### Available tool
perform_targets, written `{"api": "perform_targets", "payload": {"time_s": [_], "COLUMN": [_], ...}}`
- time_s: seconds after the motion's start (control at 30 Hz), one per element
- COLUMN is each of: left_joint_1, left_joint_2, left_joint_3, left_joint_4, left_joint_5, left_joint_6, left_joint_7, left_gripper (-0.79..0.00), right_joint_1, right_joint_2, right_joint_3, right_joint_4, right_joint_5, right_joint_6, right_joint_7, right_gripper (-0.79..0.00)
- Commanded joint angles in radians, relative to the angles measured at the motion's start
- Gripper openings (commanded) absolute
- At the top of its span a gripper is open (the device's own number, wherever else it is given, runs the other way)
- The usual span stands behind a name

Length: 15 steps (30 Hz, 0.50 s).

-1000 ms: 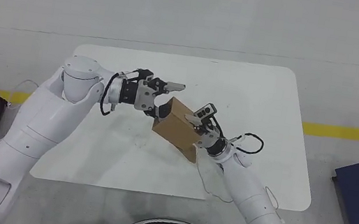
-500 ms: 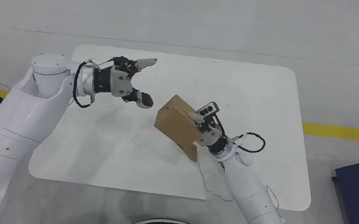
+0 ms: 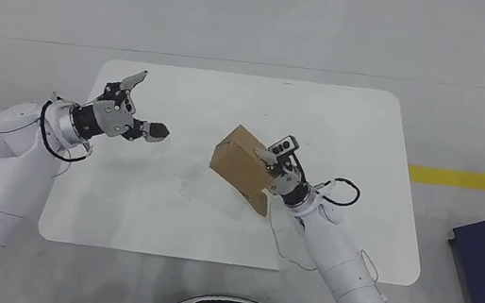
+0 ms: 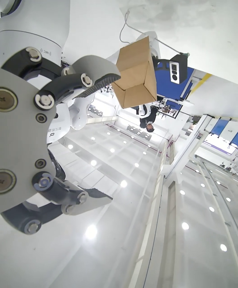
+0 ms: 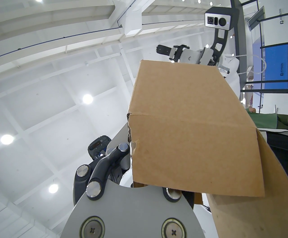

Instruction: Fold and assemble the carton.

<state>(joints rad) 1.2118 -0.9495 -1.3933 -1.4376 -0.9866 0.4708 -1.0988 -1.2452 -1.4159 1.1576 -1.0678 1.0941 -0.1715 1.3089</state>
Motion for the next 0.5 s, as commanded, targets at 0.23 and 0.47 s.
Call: {"api": "perform_targets", "payload": {"time_s": [0.23,0.47], "left_joint_1": [0.054,0.054], "left_joint_2": [-0.002,-0.002], "left_joint_3": [-0.020,-0.020], "left_joint_4": [0.032,0.032], "left_joint_5": [-0.035,-0.035], "left_joint_6": [-0.082,-0.082], "left_joint_7": [0.003,0.003], "left_gripper": [0.000,0.000], "right_joint_1": [0.052,0.133], "right_joint_2": [0.075,0.128], "right_joint_3": [-0.005,-0.096], "right_joint_4": [-0.359,-0.698], "right_joint_5": [-0.927,-1.495], "right_joint_6": [0.255,0.661], "right_joint_7": [-0.306,-0.062], "right_gripper": [-0.785,-0.785]}}
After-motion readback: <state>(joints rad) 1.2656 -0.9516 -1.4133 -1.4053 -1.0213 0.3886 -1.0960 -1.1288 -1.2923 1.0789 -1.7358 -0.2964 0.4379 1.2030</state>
